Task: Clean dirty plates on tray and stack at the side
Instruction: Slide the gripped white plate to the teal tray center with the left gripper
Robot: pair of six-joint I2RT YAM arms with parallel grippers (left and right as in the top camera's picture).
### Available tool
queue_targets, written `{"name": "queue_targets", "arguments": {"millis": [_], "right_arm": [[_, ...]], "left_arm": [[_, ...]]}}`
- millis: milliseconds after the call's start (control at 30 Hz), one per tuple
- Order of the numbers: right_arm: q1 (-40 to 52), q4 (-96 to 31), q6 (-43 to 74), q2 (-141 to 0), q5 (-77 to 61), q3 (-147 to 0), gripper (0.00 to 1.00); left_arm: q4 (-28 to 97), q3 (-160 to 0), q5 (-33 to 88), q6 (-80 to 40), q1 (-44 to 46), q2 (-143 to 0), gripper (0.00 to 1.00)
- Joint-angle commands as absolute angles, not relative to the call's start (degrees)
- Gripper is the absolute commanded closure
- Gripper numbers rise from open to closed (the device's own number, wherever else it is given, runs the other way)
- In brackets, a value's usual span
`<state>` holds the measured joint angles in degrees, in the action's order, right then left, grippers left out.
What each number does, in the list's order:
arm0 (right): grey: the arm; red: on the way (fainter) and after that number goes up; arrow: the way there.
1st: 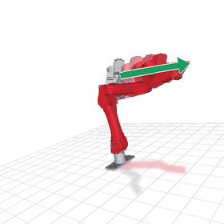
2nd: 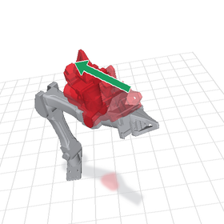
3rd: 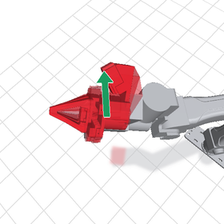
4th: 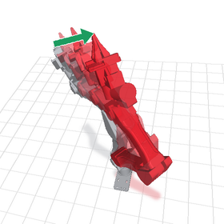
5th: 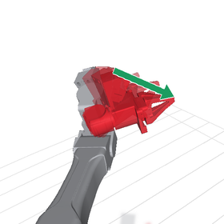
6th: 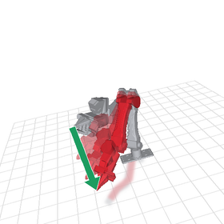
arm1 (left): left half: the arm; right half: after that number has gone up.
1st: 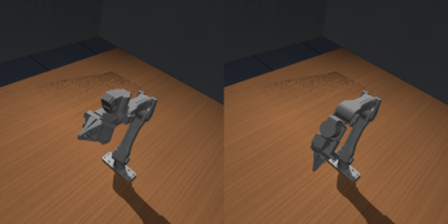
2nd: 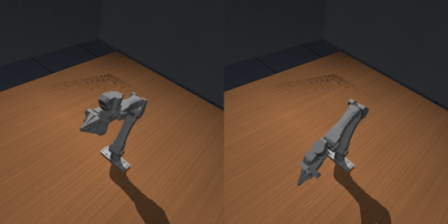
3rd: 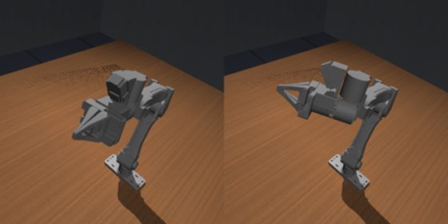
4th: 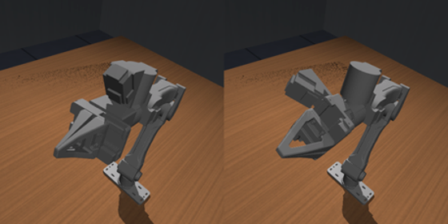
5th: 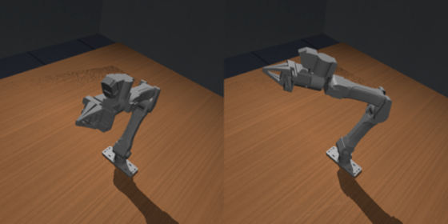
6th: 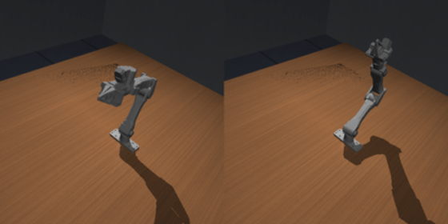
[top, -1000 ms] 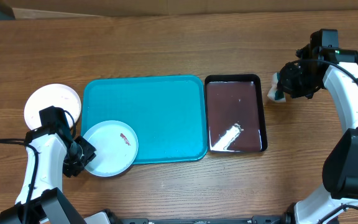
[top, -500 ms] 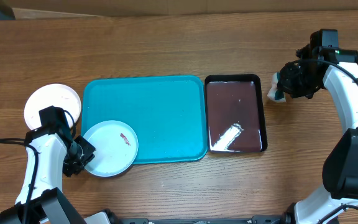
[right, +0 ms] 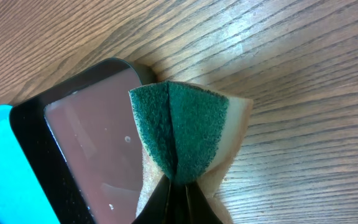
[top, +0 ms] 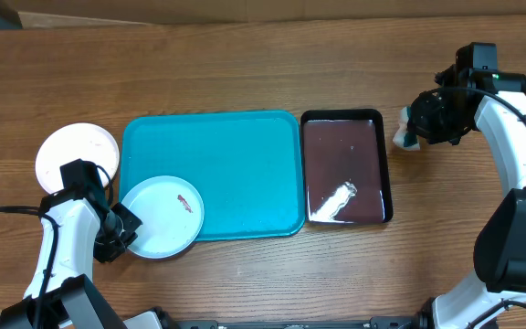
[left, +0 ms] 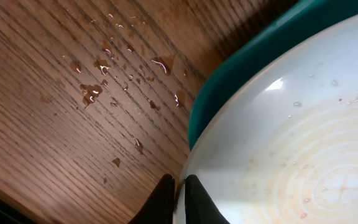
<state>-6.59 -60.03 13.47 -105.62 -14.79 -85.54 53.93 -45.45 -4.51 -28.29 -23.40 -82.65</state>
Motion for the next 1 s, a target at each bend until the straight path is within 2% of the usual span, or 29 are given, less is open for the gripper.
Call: {"name": "queue_targets", "arguments": {"millis": [0,67,333,567,800,967], "right_arm": [[-6.4,-59.7,13.5,-105.6,-15.1,-85.4,0.96],[-6.4,-59.5,13.5,-105.6,-15.1,-85.4,0.96],[-6.4,-59.8,13.5,-105.6,-15.6,-85.4,0.96],[-6.3,-60.6,11.5,-105.6,-19.7,-85.4,0.96],[-4.1,-61.0,11.6,-105.6,-19.7,-85.4,0.96],[2.9,-60.4,11.5,-105.6,-19.6,-85.4,0.96]], "left_arm": [[53.6,-45.0,-1.1,-27.6,-24.0,-83.2,0.92],[52.9,-45.1,1.4,-25.6,-24.0,-83.2,0.96],[49.6,-45.8,14.8,-17.5,-23.1,-83.2,0.96],[46.5,-47.4,14.6,-17.6,-17.6,-83.2,0.96],[40.0,-47.4,14.6,-24.8,-9.8,-83.2,0.96],[34.1,-47.4,14.5,-31.0,-5.3,-83.2,0.96]]}}
